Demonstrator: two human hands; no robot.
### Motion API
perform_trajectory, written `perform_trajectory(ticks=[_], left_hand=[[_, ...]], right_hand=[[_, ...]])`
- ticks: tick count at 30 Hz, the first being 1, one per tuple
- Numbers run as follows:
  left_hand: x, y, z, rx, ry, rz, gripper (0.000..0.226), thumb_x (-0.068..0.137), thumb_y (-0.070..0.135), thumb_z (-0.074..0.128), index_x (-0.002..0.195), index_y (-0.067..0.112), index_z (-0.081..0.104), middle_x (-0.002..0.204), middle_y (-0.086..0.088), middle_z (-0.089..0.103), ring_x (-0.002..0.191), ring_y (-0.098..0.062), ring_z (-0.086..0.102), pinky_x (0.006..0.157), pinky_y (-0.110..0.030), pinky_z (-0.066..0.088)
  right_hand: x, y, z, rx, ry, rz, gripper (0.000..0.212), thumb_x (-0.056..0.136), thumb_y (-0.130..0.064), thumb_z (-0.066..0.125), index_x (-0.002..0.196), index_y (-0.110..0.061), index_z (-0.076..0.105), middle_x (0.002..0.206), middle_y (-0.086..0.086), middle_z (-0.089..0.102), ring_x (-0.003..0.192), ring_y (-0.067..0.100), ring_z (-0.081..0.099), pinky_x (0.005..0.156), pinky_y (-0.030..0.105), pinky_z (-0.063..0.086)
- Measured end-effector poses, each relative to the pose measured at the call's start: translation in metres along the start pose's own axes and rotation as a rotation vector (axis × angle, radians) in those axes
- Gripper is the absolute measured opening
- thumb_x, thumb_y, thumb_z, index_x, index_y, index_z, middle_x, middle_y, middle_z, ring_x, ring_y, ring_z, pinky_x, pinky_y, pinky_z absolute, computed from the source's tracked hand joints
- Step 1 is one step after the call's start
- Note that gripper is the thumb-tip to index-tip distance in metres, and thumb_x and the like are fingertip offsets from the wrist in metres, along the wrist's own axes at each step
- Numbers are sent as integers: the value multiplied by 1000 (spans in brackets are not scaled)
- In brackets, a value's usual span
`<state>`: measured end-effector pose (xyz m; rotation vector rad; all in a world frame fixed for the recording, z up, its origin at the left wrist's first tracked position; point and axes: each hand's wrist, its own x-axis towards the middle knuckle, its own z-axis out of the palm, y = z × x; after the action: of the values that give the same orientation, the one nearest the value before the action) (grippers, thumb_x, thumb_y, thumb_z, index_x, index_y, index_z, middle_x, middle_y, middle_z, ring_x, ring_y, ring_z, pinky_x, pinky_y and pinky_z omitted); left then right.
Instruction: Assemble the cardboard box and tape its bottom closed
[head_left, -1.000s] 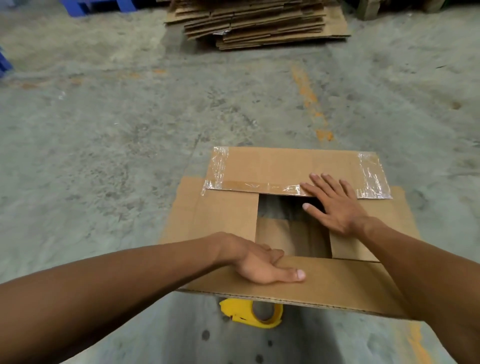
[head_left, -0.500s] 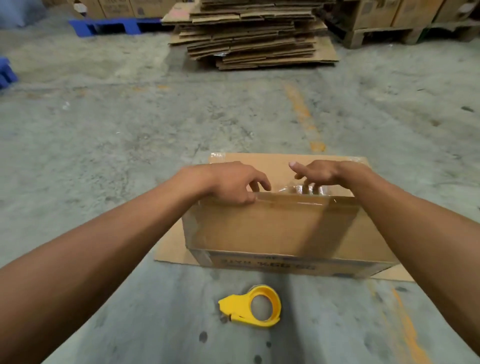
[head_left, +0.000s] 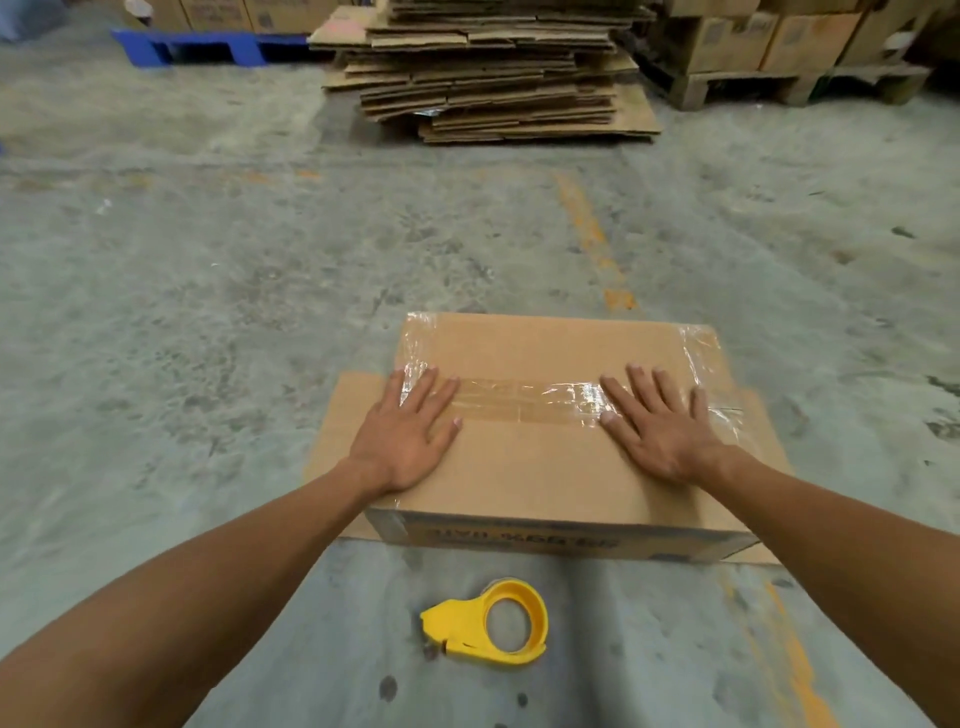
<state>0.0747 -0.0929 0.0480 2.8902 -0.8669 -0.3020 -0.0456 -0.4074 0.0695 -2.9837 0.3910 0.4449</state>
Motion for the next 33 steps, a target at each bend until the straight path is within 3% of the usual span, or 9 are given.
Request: perform_trajectory(ticks=[8, 14, 16, 18, 21, 23, 25, 29, 33], left_hand=[[-25, -5, 14, -21, 73, 66, 84, 84, 71, 0, 156, 27, 0, 165, 2, -5, 148, -28, -19, 121, -38, -11], [-18, -8, 14, -7, 92, 24, 82, 86, 71, 1, 156, 30, 3, 165, 5, 1, 150, -29, -10, 122, -47, 8], [-18, -9, 13, -28, 76, 14, 79, 86, 69, 1, 156, 32, 2, 165, 8, -1, 151, -27, -9, 119, -52, 16], [-18, -12, 11, -61, 61, 21, 74, 88, 64, 0, 156, 33, 3, 165, 10, -3, 151, -25, -9, 118, -53, 16], [-16, -16, 10, -97, 40, 38, 66, 93, 57, 3, 156, 35, 1, 164, 12, -4, 151, -22, -11, 119, -54, 13], [-17, -15, 10, -96, 33, 36, 62, 97, 54, 7, 156, 35, 0, 164, 11, -5, 151, -22, -12, 119, -55, 11], [-18, -12, 8, -84, 24, 33, 59, 100, 51, 10, 156, 34, -1, 164, 11, -7, 150, -23, -13, 120, -56, 7], [-19, -6, 7, -11, 31, 15, 59, 101, 48, 9, 156, 30, -3, 165, 7, -8, 150, -28, -13, 118, -56, -8], [-18, 2, 4, 66, 52, 44, 62, 101, 47, 9, 156, 20, -2, 165, -4, -5, 150, -34, -10, 119, -50, -13]], right_hand=[[-6, -14, 18, -29, 116, -28, 71, 89, -72, 7, 153, -44, -4, 163, -6, -12, 149, 23, -14, 118, 50, -10], [-4, -19, 11, 27, 199, -120, 61, 97, -57, 15, 154, -36, 14, 164, -1, 8, 151, 21, 1, 120, 48, -1], [-16, -42, 10, 46, 324, -332, 53, 99, -45, 29, 147, -25, 37, 154, 5, 35, 145, 24, 24, 119, 46, 11], [-34, -79, 15, 45, 434, -648, 40, 96, -32, 44, 131, -15, 56, 130, 9, 56, 124, 29, 49, 108, 46, 31], [-66, -127, 43, 28, 391, -1059, 33, 90, -25, 56, 120, -12, 62, 106, 11, 62, 96, 30, 54, 84, 40, 41], [-87, -141, 69, -6, 257, -1178, 36, 88, -27, 57, 122, -15, 61, 96, 9, 60, 82, 27, 51, 71, 36, 40], [-100, -136, 96, -36, 67, -1109, 40, 93, -34, 49, 129, -19, 56, 96, 8, 58, 80, 26, 53, 68, 34, 46], [-106, -115, 130, -194, -291, -835, 70, 96, -49, 41, 154, -28, 8, 136, 15, 46, 119, 36, 48, 97, 44, 44], [-111, -127, 128, -143, -389, -750, 92, 94, -25, 55, 152, -35, -16, 132, 21, 52, 116, 43, 49, 88, 46, 43]])
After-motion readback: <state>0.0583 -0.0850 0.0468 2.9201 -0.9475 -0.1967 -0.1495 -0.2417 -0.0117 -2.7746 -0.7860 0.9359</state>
